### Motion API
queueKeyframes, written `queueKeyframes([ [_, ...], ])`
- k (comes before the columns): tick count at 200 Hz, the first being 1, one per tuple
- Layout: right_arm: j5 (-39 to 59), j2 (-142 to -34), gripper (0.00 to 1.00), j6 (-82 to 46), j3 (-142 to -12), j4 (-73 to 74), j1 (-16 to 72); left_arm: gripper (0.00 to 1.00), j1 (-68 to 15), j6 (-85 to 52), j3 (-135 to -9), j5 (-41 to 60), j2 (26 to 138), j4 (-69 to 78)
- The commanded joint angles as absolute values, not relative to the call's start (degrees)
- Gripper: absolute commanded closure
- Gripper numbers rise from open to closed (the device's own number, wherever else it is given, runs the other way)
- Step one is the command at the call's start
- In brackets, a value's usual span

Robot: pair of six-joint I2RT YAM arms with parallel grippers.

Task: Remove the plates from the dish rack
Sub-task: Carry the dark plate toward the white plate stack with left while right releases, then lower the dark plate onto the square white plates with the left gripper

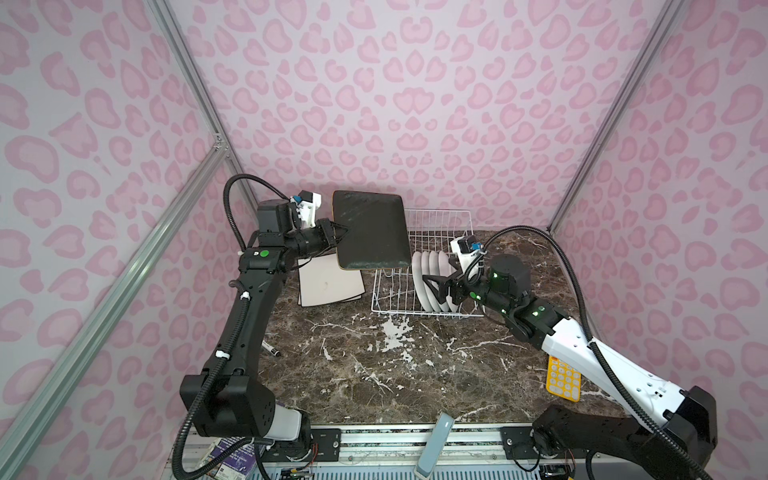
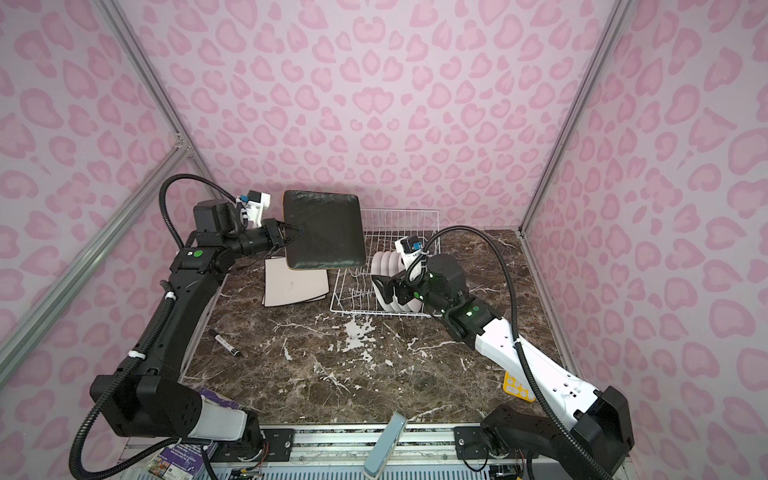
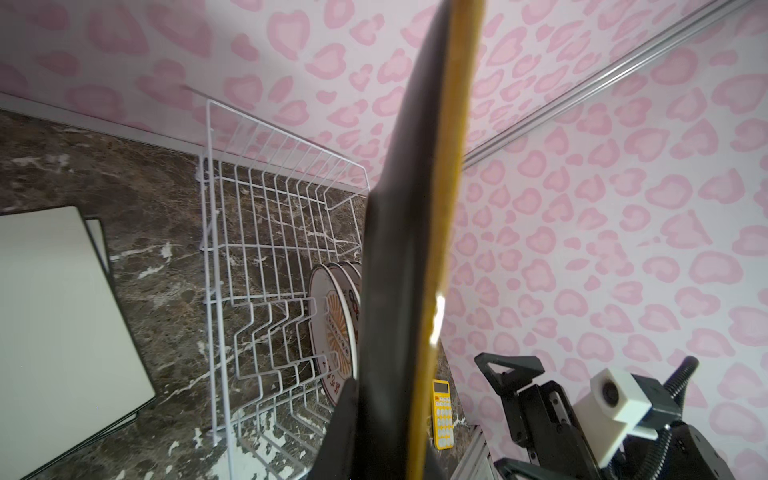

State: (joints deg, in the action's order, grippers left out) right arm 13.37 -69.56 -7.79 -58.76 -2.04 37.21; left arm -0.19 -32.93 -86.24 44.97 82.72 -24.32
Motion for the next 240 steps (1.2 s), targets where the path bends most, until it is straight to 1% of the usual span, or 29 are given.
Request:
queueKeyframes([
  [1, 10.47, -71.06, 0.01, -3.81, -59.34, -3.25, 39.27, 0.96, 2.49, -31.23, -85.58, 46.93, 80.87, -20.22],
  [34, 7.7, -72.62, 0.01, -3.16, -59.46, -3.49, 41.46, 0.96, 7.17, -30.42, -82.12, 47.01, 79.98, -20.48],
  [69, 8.08, -73.67, 0.01, -2.99, -59.31, -2.51, 42.45, 0.96, 11.14, -28.28, -80.27, 46.56, 80.95, -22.11],
  [84, 7.91, -74.13, 0.01, -2.9, -59.7, -2.72, 42.85, 0.96, 12.42, -25.33, -80.87, 46.66, 82.15, -23.98],
  [133, 7.3, -75.59, 0.01, -3.59, -61.18, -4.74, 43.26, 0.96, 14.56, -16.71, -85.78, 43.17, 89.31, -31.81],
  [164, 7.03, -75.37, 0.01, -3.95, -60.57, -4.29, 43.64, 0.96, 15.37, -15.36, -87.25, 44.17, 94.53, -31.97],
  [186, 6.73, -75.61, 0.01, -4.13, -60.78, -4.56, 43.77, 0.96, 15.95, -14.81, -88.97, 46.65, 98.45, -32.43],
  [240, 5.13, -76.61, 0.01, -5.46, -61.58, -5.44, 44.04, 0.96, 17.44, -15.83, -89.08, 48.19, 103.96, -30.5],
])
